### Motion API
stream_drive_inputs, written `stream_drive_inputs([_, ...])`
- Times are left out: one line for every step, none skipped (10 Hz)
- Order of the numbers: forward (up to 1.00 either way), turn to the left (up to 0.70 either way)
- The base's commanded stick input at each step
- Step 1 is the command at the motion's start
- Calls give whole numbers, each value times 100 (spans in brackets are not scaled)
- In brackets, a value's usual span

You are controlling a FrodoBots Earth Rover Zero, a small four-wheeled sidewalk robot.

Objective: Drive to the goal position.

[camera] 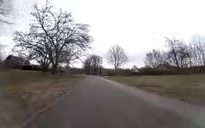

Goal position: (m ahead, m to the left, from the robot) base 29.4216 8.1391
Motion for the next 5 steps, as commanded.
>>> stream_drive_inputs([100, 0])
stream_drive_inputs([100, 0])
stream_drive_inputs([100, 0])
stream_drive_inputs([100, 0])
stream_drive_inputs([100, 0])
